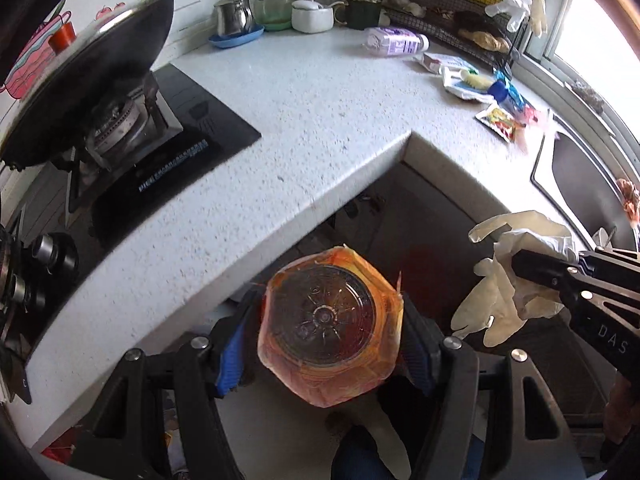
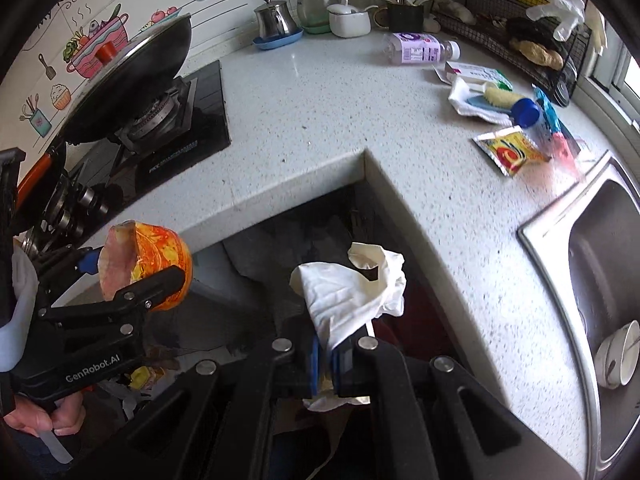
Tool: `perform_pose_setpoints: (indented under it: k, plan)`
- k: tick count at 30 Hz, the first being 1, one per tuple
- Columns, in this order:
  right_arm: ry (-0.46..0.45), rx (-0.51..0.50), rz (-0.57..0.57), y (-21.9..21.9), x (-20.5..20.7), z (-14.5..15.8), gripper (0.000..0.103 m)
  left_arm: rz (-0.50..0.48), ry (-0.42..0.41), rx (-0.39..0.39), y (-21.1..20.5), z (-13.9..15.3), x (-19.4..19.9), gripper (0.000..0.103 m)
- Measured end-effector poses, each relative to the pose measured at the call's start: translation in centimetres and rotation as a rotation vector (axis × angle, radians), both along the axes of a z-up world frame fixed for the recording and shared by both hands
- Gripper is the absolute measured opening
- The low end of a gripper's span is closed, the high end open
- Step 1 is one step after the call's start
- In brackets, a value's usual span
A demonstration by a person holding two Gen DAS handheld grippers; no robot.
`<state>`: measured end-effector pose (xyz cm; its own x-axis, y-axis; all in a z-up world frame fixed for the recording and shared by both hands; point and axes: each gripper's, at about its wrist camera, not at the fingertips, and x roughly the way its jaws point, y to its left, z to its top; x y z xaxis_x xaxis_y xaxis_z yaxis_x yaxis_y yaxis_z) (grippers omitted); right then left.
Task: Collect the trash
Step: 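Carry the orange cup and white tissue down toward the red trash bin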
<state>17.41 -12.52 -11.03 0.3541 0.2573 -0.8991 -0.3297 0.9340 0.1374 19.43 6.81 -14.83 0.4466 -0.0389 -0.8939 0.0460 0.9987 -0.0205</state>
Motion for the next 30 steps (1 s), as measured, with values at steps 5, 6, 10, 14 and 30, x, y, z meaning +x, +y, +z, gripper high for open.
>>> perform_pose_setpoints:
  k: [5,6,10,14,30]
  plan:
    - [0.073,-0.010,-0.036,-1.0,-1.9,-4.9,0.004,0.000,0.087,-0.024,-0.7,-5.8,-1.2,0.064]
    - [0.086,-0.009,-0.043,-1.2,-2.2,-5.9,0.004,-0.001,0.097,-0.028,-0.9,-7.1,-1.2,0.064]
    - [0.137,-0.012,-0.062,-1.8,-2.0,-11.6,0.004,0.008,0.147,-0.056,-1.3,-13.4,-0.5,0.064]
    - [0.188,0.010,-0.056,-2.3,-0.6,-18.5,0.004,0.015,0.191,-0.055,-1.5,-20.9,1.0,0.064]
    - [0.286,0.030,-0.065,-4.1,2.4,-44.2,0.004,-0.031,0.345,-0.144,-4.3,-48.9,5.3,0.064]
